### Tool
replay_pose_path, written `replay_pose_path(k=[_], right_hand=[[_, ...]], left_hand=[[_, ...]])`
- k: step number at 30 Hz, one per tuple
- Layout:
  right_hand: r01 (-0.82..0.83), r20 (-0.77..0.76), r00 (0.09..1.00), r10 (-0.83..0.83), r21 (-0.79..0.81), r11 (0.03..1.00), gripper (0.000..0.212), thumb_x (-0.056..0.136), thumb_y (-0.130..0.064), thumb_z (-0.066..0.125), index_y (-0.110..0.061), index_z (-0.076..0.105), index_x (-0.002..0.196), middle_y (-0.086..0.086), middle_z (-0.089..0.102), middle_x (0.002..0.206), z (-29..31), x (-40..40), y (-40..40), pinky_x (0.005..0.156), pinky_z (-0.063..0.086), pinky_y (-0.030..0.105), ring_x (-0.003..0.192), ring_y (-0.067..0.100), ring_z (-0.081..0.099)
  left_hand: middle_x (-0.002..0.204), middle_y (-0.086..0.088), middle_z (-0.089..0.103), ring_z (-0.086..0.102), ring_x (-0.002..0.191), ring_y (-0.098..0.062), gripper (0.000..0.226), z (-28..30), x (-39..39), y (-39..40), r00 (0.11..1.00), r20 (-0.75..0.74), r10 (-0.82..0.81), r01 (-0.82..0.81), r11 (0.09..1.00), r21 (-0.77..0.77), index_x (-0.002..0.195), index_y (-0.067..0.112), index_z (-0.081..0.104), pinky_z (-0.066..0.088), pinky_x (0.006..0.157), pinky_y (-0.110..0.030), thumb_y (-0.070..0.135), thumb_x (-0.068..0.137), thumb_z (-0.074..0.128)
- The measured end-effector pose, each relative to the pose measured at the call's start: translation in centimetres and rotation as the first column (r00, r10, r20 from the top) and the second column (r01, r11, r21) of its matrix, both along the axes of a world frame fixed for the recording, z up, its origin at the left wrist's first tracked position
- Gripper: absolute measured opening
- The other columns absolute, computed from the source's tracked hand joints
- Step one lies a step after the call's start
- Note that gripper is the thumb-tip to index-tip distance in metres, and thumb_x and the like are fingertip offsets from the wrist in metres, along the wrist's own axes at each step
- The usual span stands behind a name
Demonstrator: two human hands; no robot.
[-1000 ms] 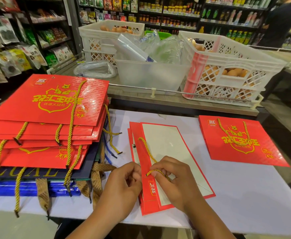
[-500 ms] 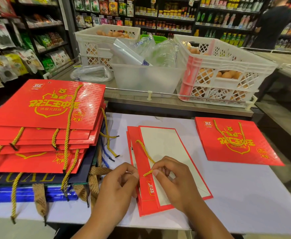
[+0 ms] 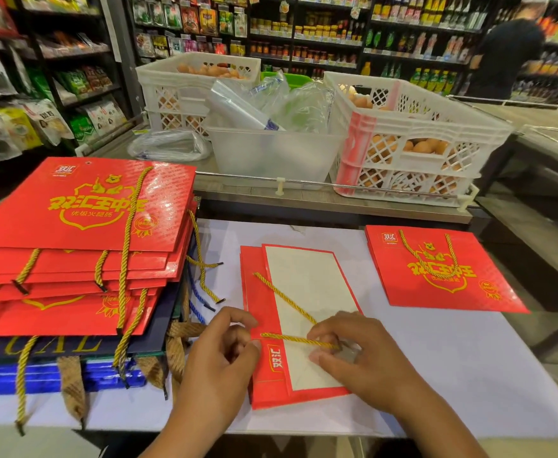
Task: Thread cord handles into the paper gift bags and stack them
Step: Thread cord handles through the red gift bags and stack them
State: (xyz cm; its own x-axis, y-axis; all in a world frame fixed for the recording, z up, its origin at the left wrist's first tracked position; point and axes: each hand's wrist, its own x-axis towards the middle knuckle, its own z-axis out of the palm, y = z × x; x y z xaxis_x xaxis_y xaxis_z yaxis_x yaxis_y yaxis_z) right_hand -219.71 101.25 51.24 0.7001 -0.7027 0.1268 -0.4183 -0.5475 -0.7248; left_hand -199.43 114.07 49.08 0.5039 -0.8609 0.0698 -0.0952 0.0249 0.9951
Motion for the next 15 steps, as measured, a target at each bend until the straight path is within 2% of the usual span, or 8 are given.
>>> replay_pose_path(k=[3, 5, 7, 9, 10, 12, 13, 15], right_hand=[[-0.021, -0.026, 1.000, 0.015, -0.239, 0.971, 0.030, 0.093, -0.052, 0.068, -0.044, 0.066, 0.121, -0.027, 0.061, 0.119, -0.1, -2.5, 0.0, 0.100, 0.049, 0.037, 0.120, 0.005, 0.057], [-0.057, -0.073, 0.997, 0.038, -0.291, 0.955, 0.045, 0.093, -0.058, 0.067, -0.045, 0.059, 0.135, -0.030, 0.052, 0.137, -0.1, -3.9, 0.8, 0.111, 0.041, 0.036, 0.137, 0.006, 0.046], [-0.119, -0.158, 0.984, 0.080, -0.252, 0.960, 0.064, 0.088, -0.068, 0.068, -0.059, 0.042, 0.145, -0.039, 0.033, 0.152, 0.1, -5.0, 1.7, 0.122, 0.025, 0.029, 0.150, -0.002, 0.026], [-0.191, -0.274, 0.952, 0.136, -0.185, 0.964, 0.081, 0.086, -0.072, 0.066, -0.073, 0.013, 0.147, -0.047, 0.006, 0.158, 0.3, -5.8, 2.4, 0.123, 0.007, 0.022, 0.150, -0.015, 0.003], [-0.214, -0.311, 0.939, 0.145, -0.201, 0.956, 0.084, 0.089, -0.069, 0.064, -0.074, 0.003, 0.147, -0.048, -0.003, 0.158, 0.4, -6.0, 2.7, 0.122, 0.004, 0.022, 0.149, -0.018, -0.003], [-0.198, -0.389, 0.918, 0.081, -0.270, 0.942, 0.074, 0.096, -0.066, 0.053, -0.067, 0.005, 0.151, -0.045, -0.003, 0.160, 0.1, -6.1, 3.9, 0.122, 0.009, 0.022, 0.149, -0.017, -0.001], [-0.169, -0.404, 0.914, 0.023, -0.329, 0.929, 0.064, 0.098, -0.067, 0.044, -0.059, 0.018, 0.155, -0.038, 0.010, 0.163, -0.3, -6.0, 4.3, 0.121, 0.023, 0.022, 0.150, -0.012, 0.012], [-0.095, -0.310, 0.951, 0.011, -0.258, 0.962, 0.058, 0.101, -0.066, 0.028, -0.044, 0.040, 0.153, -0.026, 0.034, 0.161, -0.7, -6.0, 5.9, 0.107, 0.048, 0.021, 0.143, -0.005, 0.040]], left_hand=[[0.065, -0.001, 0.056, 0.052, 0.057, -0.013, 0.032, 0.0, -0.2, 0.1, 1.000, 0.002, -0.016, 0.016, 1.000, -0.002, 0.096, 0.026, 0.068, 0.045, 0.055, -0.028, -0.006, 0.097, 0.061], [0.067, 0.002, 0.059, 0.053, 0.057, -0.010, 0.035, 0.0, -0.4, 0.3, 1.000, 0.015, -0.016, 0.017, 1.000, -0.014, 0.094, 0.028, 0.070, 0.044, 0.053, -0.025, -0.006, 0.097, 0.061], [0.069, 0.002, 0.063, 0.054, 0.058, -0.009, 0.040, 0.5, -0.6, 0.4, 1.000, 0.010, 0.016, -0.016, 0.999, -0.041, 0.088, 0.029, 0.072, 0.043, 0.052, -0.022, -0.009, 0.097, 0.060], [0.069, 0.001, 0.065, 0.056, 0.059, -0.006, 0.045, 0.9, -0.7, 0.6, 0.999, 0.007, 0.034, -0.033, 0.997, -0.073, 0.082, 0.029, 0.072, 0.044, 0.053, -0.016, -0.012, 0.096, 0.059], [0.068, 0.001, 0.064, 0.056, 0.058, -0.006, 0.047, 1.2, -0.9, 0.7, 0.999, 0.008, 0.033, -0.032, 0.996, -0.079, 0.083, 0.029, 0.072, 0.044, 0.053, -0.015, -0.014, 0.095, 0.059], [0.066, -0.003, 0.059, 0.052, 0.054, -0.009, 0.046, 2.3, -1.3, 1.0, 0.999, 0.001, 0.034, -0.034, 0.995, -0.091, 0.090, 0.028, 0.072, 0.043, 0.050, -0.018, -0.016, 0.095, 0.057], [0.067, -0.006, 0.058, 0.050, 0.053, -0.012, 0.046, 2.8, -1.3, 1.2, 1.000, -0.002, 0.018, -0.018, 0.994, -0.105, 0.095, 0.028, 0.072, 0.042, 0.049, -0.020, -0.016, 0.096, 0.057], [0.068, -0.009, 0.058, 0.050, 0.055, -0.017, 0.043, 4.7, -1.7, 1.8, 0.999, 0.045, -0.023, 0.029, 0.991, -0.134, 0.103, 0.030, 0.072, 0.041, 0.052, -0.023, -0.011, 0.095, 0.063]])
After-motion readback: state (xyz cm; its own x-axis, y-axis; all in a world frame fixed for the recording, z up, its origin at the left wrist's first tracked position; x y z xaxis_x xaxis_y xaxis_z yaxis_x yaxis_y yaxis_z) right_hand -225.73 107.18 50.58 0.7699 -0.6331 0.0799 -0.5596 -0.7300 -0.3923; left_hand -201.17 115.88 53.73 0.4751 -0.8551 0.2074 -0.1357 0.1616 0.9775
